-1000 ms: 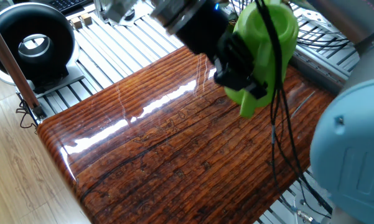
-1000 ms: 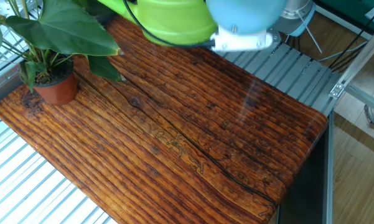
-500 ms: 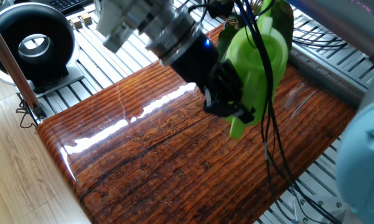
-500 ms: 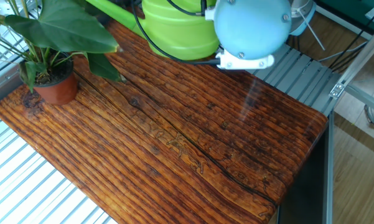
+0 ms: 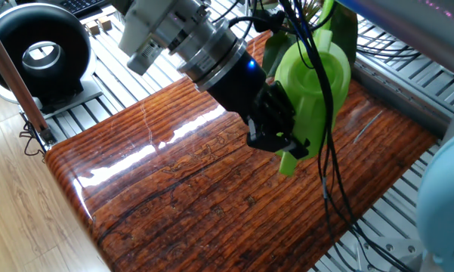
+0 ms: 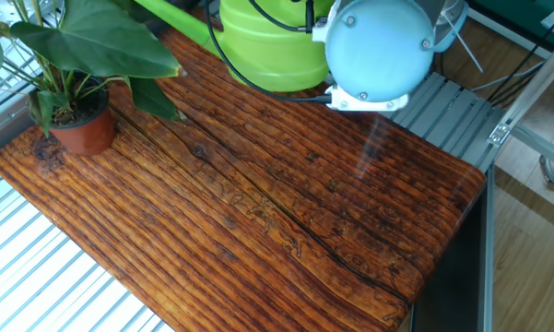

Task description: Water the plant

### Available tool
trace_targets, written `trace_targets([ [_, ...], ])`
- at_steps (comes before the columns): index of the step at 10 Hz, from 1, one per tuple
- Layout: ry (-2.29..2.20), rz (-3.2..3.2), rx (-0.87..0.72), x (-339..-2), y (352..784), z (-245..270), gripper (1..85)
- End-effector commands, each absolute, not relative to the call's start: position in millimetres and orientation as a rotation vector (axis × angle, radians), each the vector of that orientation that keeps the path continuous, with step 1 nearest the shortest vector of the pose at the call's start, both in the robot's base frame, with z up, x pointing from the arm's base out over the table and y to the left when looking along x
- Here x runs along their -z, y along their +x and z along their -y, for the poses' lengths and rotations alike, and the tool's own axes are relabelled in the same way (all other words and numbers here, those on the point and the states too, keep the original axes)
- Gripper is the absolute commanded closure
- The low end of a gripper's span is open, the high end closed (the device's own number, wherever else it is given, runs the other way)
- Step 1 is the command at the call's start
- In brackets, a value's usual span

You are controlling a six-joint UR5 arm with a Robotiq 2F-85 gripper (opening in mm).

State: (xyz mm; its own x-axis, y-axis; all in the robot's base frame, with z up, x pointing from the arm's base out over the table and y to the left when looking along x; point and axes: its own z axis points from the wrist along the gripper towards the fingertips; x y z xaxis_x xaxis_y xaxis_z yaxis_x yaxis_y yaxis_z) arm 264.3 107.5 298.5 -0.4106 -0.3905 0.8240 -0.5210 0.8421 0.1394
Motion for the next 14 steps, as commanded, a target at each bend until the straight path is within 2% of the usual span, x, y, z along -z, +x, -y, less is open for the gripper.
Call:
trace_targets([
  [1,0.652,2.032,-0.129,-302.5,256.9,-115.0,84.3],
  [5,0.643,2.058,-0.035,-294.6,254.5,-134.0,84.3],
  [9,0.620,2.076,-0.100,-235.4,280.8,-133.8,84.3],
  [11,0.619,2.034,-0.177,-230.3,285.1,-124.0,84.3],
  [14,0.601,2.042,-0.170,-214.5,281.6,-131.1,84.3],
])
